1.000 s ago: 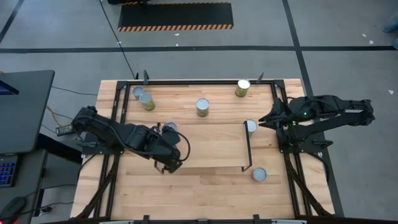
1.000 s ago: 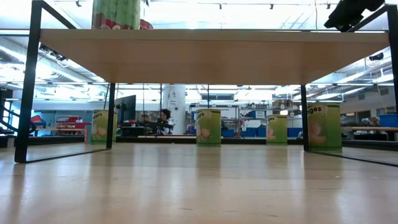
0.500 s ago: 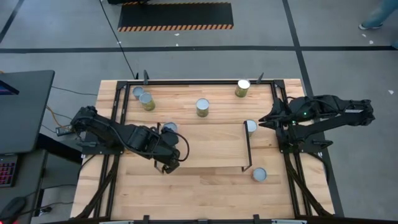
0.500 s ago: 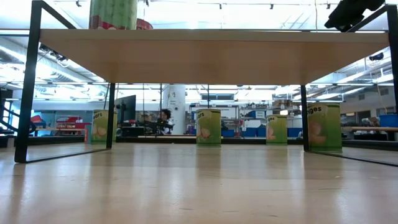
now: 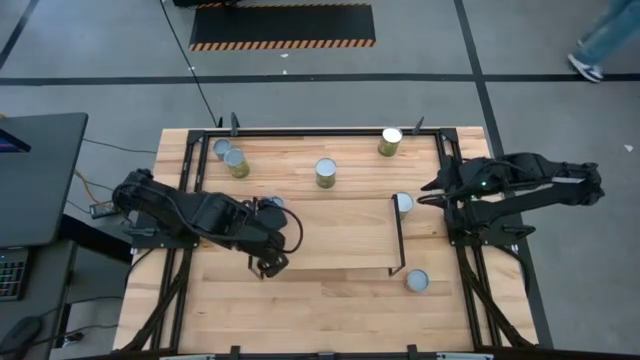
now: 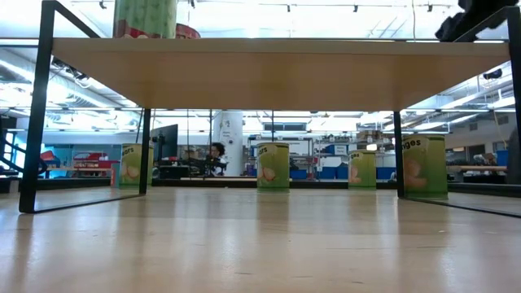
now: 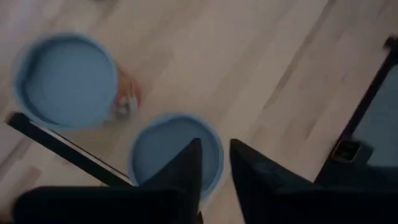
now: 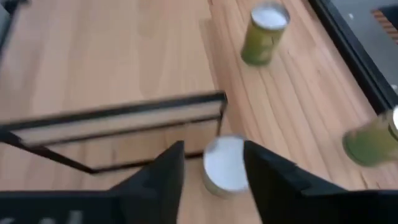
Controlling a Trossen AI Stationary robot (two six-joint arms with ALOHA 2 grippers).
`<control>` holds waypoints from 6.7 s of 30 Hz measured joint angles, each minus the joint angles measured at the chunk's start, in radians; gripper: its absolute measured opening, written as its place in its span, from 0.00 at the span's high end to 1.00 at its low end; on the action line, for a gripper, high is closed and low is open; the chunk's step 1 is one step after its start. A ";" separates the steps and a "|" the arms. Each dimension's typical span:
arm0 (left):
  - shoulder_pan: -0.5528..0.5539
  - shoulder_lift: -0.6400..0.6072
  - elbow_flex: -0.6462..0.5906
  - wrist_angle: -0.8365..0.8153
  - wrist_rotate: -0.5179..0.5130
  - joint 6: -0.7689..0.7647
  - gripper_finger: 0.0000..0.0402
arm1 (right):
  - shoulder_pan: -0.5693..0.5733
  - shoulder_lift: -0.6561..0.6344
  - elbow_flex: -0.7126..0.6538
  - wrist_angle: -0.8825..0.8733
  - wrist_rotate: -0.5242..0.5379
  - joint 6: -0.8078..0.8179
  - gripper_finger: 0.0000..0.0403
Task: Pick and place cans onto a shelf
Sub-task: Put the bottom right large canned oranges on the shelf
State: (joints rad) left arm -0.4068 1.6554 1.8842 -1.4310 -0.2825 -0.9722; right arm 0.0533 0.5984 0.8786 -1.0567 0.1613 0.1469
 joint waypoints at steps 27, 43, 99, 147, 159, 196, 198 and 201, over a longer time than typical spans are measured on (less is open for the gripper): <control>0.104 -0.044 0.423 -0.140 -0.421 0.265 0.34 | -0.384 0.493 -0.089 0.101 -0.257 -0.510 0.05; 0.230 -0.047 0.423 -0.139 -0.405 0.417 0.34 | -0.384 0.622 -0.085 0.158 -0.277 -0.509 0.12; 0.049 -0.109 0.422 -0.140 -0.249 0.591 0.42 | 0.060 1.316 1.277 -0.260 -0.182 -0.448 0.19; -0.024 -0.127 0.422 -0.132 -0.210 0.575 0.42 | -0.018 1.298 1.225 -0.407 -0.205 -0.543 0.76; -0.024 -0.127 0.422 -0.131 -0.210 0.572 0.42 | -0.043 1.299 1.210 -0.160 -0.174 -0.703 0.88; 0.022 -0.174 0.423 -0.131 -0.189 0.733 0.42 | 0.127 1.298 1.087 0.014 0.006 0.972 0.99; 0.021 -0.177 0.423 -0.133 -0.173 0.733 0.42 | 0.126 1.298 1.087 -0.005 -0.022 0.956 0.99; 0.021 -0.182 0.423 -0.137 -0.157 0.733 0.42 | 0.127 1.295 1.087 -0.037 -0.040 0.944 0.99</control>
State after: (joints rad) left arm -0.3862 1.4734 2.3070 -1.5677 -0.4390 -0.2390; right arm 0.1802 1.8932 1.9656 -1.0936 0.1208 1.0906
